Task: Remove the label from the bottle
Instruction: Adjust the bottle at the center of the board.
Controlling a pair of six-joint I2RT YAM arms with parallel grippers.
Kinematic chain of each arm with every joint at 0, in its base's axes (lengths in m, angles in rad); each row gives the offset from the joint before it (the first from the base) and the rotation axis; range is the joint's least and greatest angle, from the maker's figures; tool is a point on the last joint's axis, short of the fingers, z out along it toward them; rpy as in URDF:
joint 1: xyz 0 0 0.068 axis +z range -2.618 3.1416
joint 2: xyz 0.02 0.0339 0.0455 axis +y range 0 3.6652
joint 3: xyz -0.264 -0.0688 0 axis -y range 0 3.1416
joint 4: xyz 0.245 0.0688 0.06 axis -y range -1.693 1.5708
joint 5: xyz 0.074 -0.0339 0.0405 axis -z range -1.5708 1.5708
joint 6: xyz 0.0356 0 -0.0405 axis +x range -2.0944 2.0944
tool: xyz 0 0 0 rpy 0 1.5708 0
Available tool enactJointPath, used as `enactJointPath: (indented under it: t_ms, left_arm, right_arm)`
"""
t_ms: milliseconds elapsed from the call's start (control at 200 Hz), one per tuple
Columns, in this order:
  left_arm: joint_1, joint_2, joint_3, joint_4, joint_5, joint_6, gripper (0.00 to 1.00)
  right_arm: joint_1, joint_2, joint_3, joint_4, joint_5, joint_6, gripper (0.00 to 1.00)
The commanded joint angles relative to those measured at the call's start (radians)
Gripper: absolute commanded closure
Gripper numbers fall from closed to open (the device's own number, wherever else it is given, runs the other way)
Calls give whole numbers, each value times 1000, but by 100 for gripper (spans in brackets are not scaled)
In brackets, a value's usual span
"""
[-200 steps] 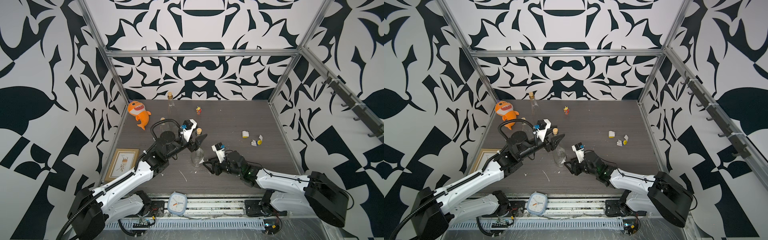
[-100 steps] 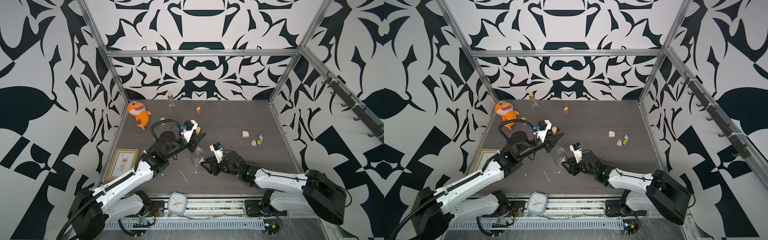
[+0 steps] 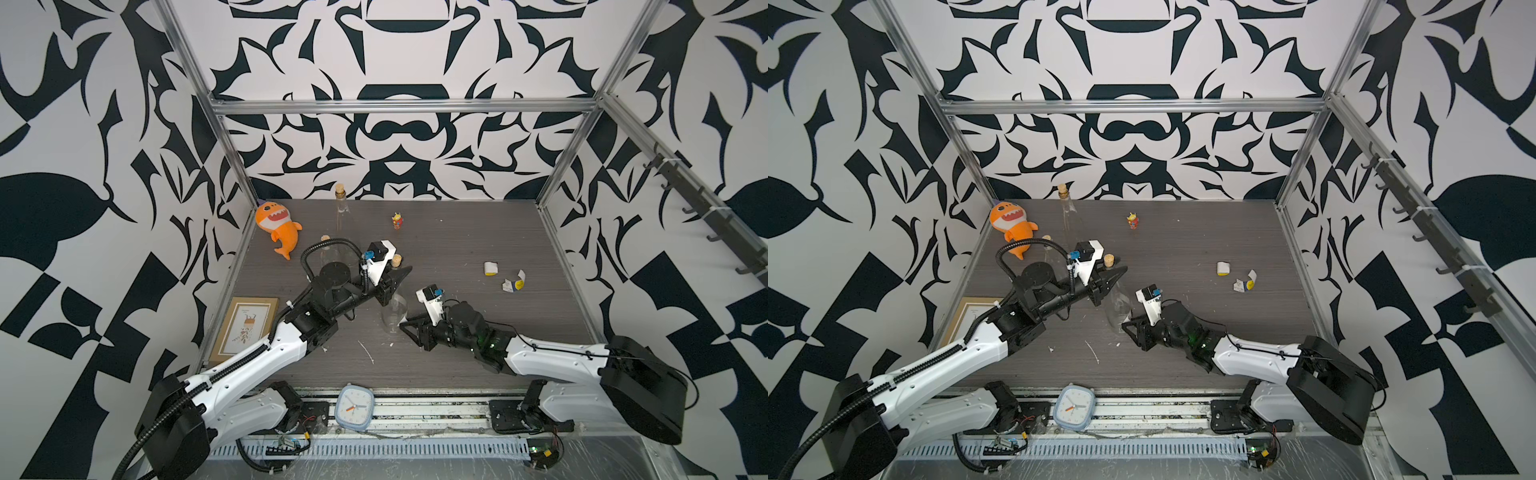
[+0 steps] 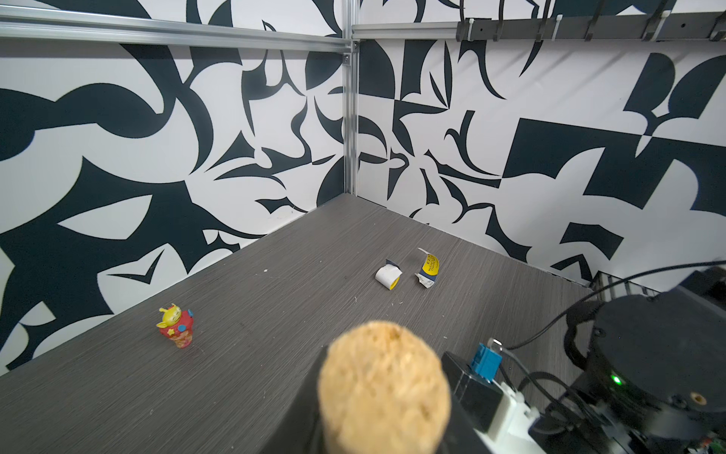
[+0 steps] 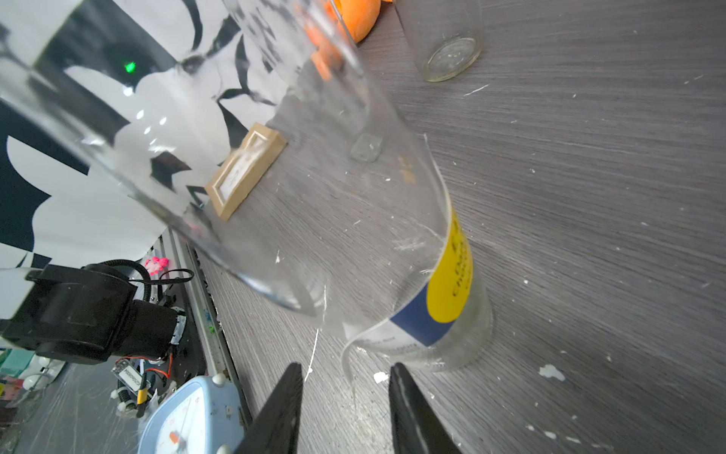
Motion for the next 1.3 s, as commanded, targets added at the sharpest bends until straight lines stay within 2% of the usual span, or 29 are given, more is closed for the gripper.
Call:
enactJointPath:
  t_ms: [0,70,90,160,215,335,710,890,1295]
  left_arm:
    - [1,-7,-1,18,11,-1,85]
    - [1,-8,0,15,10,0,87]
    - [1,-8,1,14,12,1,88]
    - [1,-9,1,10,17,3,94]
    - [1,-10,3,0,25,8,100]
    - [1,-22,1,-21,50,32,100]
    - [18,-52,22,-128,212,145,100]
    - [50,-39,44,-159,309,145,100]
    - [54,43,191,-387,341,246,100]
  right_arm:
    - [10,-1,42,50,12,1,67]
    - [13,2,44,50,19,3,73]
    - [14,2,44,51,21,3,77]
    - [15,0,43,49,30,3,87]
    - [16,-2,44,44,35,3,91]
    - [16,-13,41,22,47,0,100]
    - [11,-101,33,-139,87,-57,100]
    - [-20,-123,42,-218,-5,-91,100]
    - [-49,-200,63,-377,-111,-115,100]
